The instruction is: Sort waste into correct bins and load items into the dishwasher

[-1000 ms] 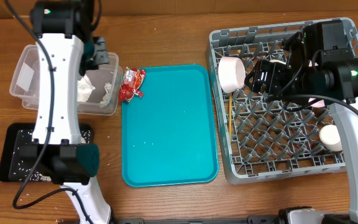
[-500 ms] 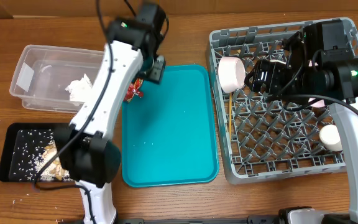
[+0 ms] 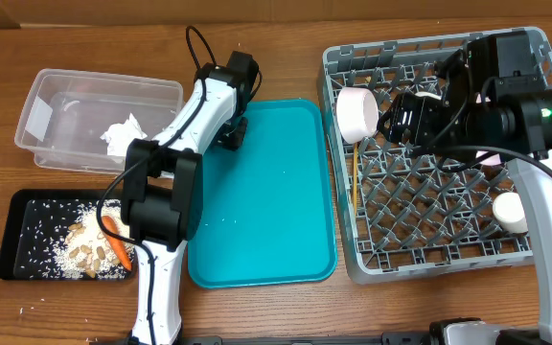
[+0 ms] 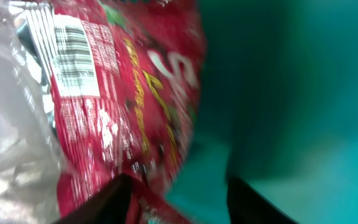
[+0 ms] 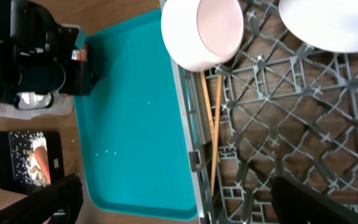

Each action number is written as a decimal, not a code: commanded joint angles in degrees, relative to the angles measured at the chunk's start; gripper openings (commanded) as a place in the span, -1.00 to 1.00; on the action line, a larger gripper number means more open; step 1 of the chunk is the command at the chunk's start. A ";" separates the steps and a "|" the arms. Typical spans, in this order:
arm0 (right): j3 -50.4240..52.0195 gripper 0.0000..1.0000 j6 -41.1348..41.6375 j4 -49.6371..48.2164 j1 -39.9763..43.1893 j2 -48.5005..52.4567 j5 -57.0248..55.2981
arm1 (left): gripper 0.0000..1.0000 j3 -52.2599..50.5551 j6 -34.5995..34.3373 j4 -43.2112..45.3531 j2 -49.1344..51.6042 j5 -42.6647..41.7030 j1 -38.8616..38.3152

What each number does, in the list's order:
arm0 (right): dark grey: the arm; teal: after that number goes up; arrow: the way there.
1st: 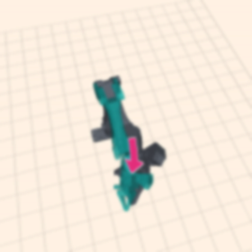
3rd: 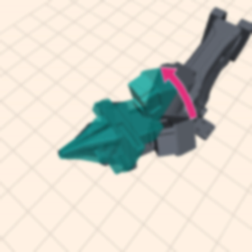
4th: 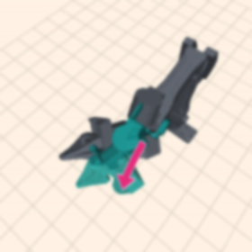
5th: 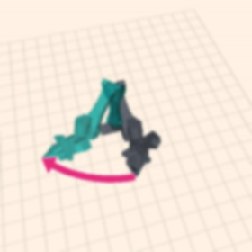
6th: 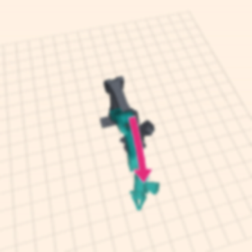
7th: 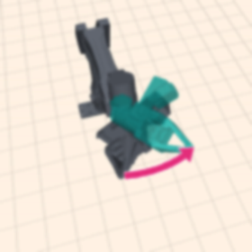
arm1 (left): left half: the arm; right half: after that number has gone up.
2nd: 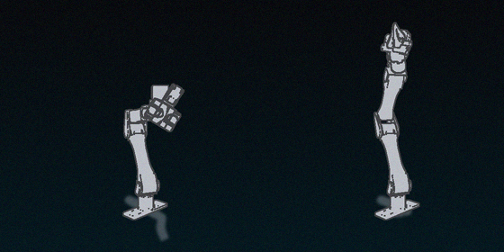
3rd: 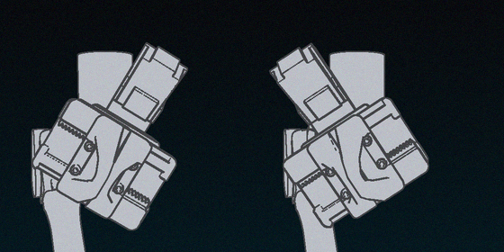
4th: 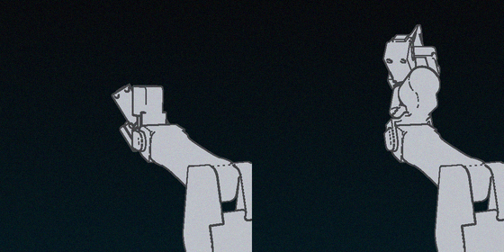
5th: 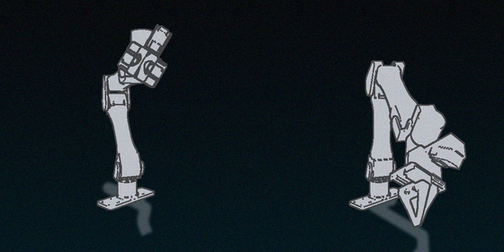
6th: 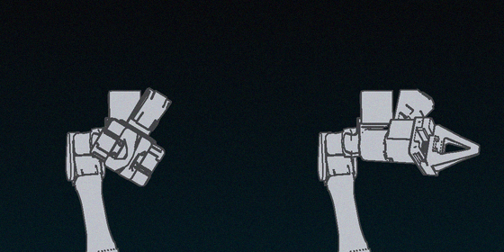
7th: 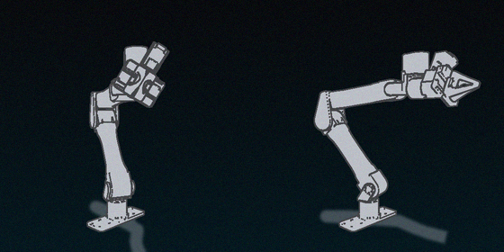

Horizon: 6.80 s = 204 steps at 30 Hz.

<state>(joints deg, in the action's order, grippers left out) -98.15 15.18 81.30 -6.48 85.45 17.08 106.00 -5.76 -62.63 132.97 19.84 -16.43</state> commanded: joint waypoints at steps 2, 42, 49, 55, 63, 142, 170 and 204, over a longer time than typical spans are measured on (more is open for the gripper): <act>-0.48 1.00 -0.46 0.94 -0.22 -0.46 -0.55 | -0.15 0.17 -3.43 1.31 2.86 4.66 1.16; -0.48 1.00 -0.42 -0.87 -0.22 -0.46 -0.50 | -0.48 9.97 -0.57 -4.15 8.15 0.66 1.05; -0.48 1.00 -0.42 -1.09 -0.22 -0.46 -0.50 | -0.92 12.44 -0.46 -8.68 4.81 -1.42 0.33; -0.48 1.00 -0.22 -1.25 -0.22 -0.46 -0.48 | -0.91 17.51 -0.44 -13.57 -0.22 -5.42 -0.85; -0.48 1.00 -0.24 -1.18 -0.22 -0.46 -0.48 | -0.91 18.69 -1.27 -18.82 -7.34 -5.73 -2.03; -0.50 1.00 -0.46 -1.44 -0.22 -0.46 -0.50 | 0.58 -32.11 -18.43 1.31 -33.33 -27.15 46.36; -0.50 1.00 -0.44 1.55 -0.22 -0.46 -0.52 | -0.92 -37.92 -18.88 14.47 -32.11 -16.85 46.49; -0.50 1.00 -0.44 -0.20 -0.22 -0.46 -0.52 | 0.50 -37.66 -19.32 13.92 -32.46 -13.99 46.42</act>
<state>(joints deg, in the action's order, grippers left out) -98.15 15.00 81.45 -6.48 85.45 17.08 69.80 -24.77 -51.13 100.64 5.39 30.00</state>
